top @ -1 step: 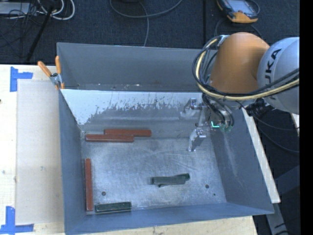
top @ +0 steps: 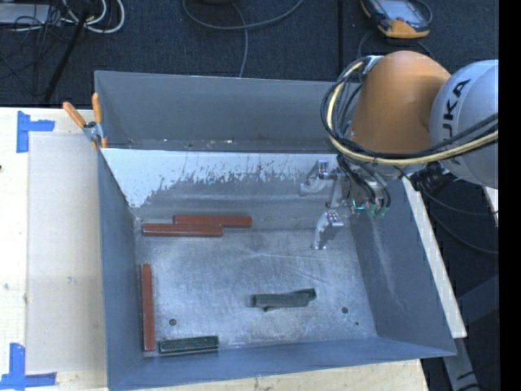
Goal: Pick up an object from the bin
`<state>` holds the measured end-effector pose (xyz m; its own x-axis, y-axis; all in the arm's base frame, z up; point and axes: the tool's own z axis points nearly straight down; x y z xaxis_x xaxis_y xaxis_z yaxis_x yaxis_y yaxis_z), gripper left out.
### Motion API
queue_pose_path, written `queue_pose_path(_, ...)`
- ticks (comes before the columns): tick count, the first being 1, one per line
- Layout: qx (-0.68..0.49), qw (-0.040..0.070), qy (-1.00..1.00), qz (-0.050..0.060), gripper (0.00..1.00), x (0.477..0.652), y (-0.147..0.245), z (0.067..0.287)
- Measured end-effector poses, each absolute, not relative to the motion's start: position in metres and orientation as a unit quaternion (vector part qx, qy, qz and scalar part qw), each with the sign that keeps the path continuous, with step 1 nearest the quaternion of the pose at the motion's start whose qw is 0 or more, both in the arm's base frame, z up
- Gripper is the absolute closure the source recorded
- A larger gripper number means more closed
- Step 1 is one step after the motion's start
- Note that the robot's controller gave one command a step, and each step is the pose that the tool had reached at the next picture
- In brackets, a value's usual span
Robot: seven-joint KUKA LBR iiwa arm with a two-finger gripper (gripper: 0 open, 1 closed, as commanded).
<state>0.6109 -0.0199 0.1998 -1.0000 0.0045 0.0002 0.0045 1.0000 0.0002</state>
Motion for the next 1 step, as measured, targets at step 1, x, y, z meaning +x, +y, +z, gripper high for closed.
queue_pose_path(1,-0.004,-0.002,-1.000,0.000,0.00,0.5740,-0.0191,0.1458)
